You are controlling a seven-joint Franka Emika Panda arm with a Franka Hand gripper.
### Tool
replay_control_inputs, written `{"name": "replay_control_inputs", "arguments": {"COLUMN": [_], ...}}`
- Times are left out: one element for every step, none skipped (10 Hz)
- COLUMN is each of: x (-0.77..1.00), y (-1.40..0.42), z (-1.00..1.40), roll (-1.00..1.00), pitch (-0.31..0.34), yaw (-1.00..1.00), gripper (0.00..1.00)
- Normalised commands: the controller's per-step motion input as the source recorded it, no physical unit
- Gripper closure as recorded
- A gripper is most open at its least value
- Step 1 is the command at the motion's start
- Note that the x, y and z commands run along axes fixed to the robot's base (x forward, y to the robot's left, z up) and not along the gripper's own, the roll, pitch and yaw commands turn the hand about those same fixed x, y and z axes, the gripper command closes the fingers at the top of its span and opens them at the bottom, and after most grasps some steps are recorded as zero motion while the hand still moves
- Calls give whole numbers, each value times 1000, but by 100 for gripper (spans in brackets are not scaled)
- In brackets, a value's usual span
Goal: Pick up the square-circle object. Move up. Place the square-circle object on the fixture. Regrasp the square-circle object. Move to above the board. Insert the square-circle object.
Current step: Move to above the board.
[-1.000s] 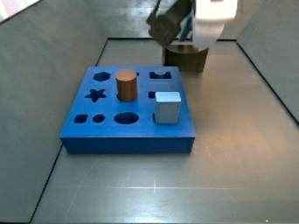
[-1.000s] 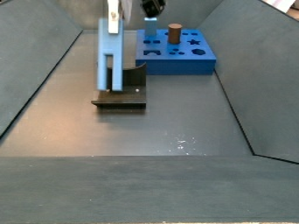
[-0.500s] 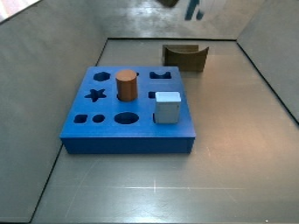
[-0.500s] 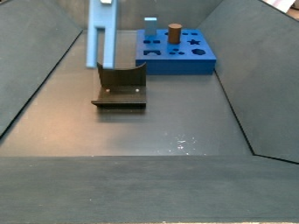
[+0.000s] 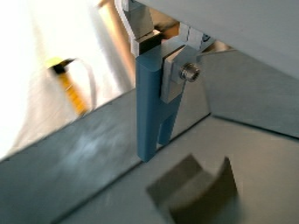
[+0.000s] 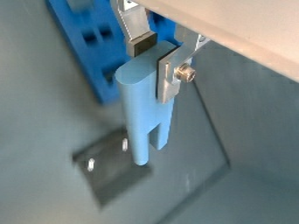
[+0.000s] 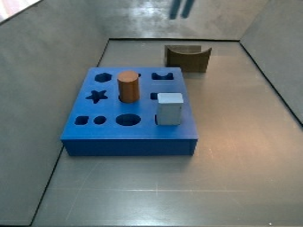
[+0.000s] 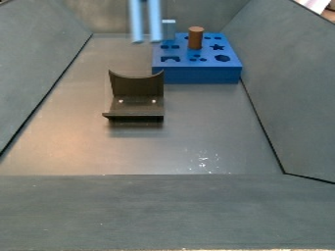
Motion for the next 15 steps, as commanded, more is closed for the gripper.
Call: {"name": "replay_control_inputs", "arguments": {"x": [-601,-598,-596,-594,-512,-322,-146,-75,-49,-58,-68,-77,-86,-81,-79], "y": [-1000,-1000,-1000,-1000,-873,-557,-259,-128,-61,-23,-5,9,20,21,21], "z": [438,449,452,464,420,277,127,67,33,22,13,6,5,3,-2], "roll": [-441,-429,-418,-406,-391,-376,-359,-346,-338,-321,-308,-299,-279,-253,-231], "pitch": [11,-16,-52,-77,-102,-126,-154,-180,-206,-248,-284,-311,-365,-421,-469], "yaw": [1000,1000,1000,1000,1000,1000,1000,1000,1000,1000,1000,1000,1000,1000,1000], "gripper": [100,100,100,100,100,100,100,100,100,100,100,100,100,100,100]}}
